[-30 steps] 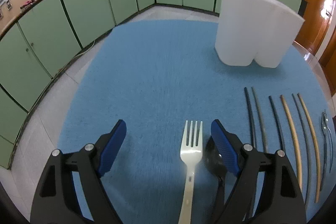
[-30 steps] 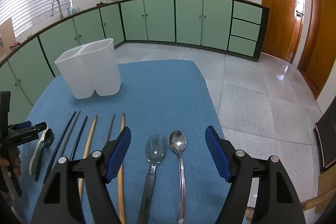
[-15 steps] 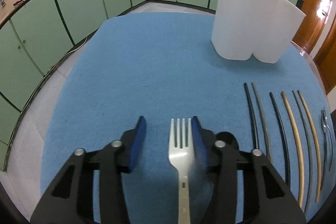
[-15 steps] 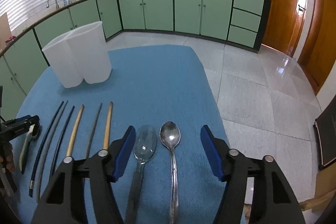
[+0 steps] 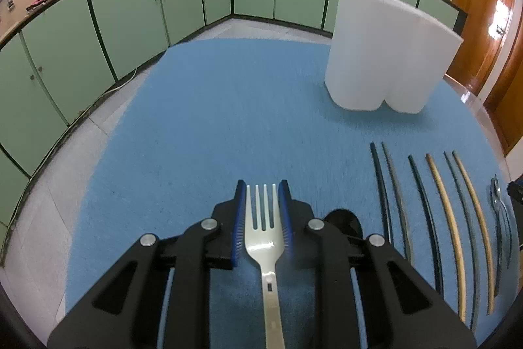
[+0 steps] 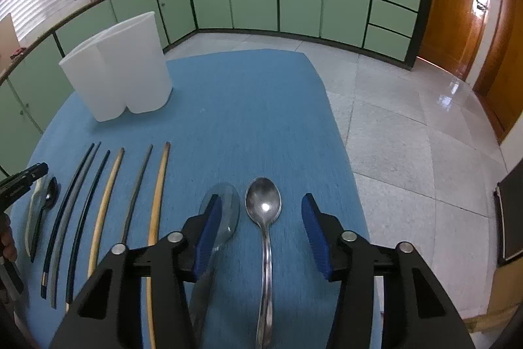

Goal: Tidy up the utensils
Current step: 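Close the left gripper on the white fork while the right gripper grasps the clear spoon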

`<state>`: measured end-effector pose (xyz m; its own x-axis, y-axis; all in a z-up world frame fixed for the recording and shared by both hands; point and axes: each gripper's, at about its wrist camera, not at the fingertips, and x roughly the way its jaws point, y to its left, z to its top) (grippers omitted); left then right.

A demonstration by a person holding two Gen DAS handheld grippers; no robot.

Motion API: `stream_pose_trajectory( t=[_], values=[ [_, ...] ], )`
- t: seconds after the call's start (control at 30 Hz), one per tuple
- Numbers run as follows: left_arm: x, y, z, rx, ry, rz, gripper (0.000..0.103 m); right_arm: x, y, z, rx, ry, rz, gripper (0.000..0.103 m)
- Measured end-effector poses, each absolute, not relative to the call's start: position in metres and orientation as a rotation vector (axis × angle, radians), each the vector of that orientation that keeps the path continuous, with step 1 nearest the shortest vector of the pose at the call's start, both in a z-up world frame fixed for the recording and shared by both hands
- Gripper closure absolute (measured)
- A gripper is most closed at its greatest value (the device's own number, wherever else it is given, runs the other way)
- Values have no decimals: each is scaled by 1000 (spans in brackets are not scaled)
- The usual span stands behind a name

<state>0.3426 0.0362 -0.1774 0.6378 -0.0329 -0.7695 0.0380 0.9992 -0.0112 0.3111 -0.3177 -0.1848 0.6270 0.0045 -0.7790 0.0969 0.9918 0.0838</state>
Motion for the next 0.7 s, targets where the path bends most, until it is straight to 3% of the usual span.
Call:
stream_pose_trajectory(
  t=[0.23, 0.53, 0.6, 0.7],
  values=[
    [343, 33, -169, 19, 845, -39, 84, 329, -321, -200, 139, 957, -24, 70],
    [342, 22, -166, 28, 833, -51, 84, 336, -323, -205, 160, 969, 8, 74],
    [341, 21, -164, 28, 829, -53, 84, 336, -323, -204, 163, 964, 14, 88],
    [339, 23, -162, 30, 822, -53, 84, 331, -326, -200, 189, 952, 29, 96]
  ],
)
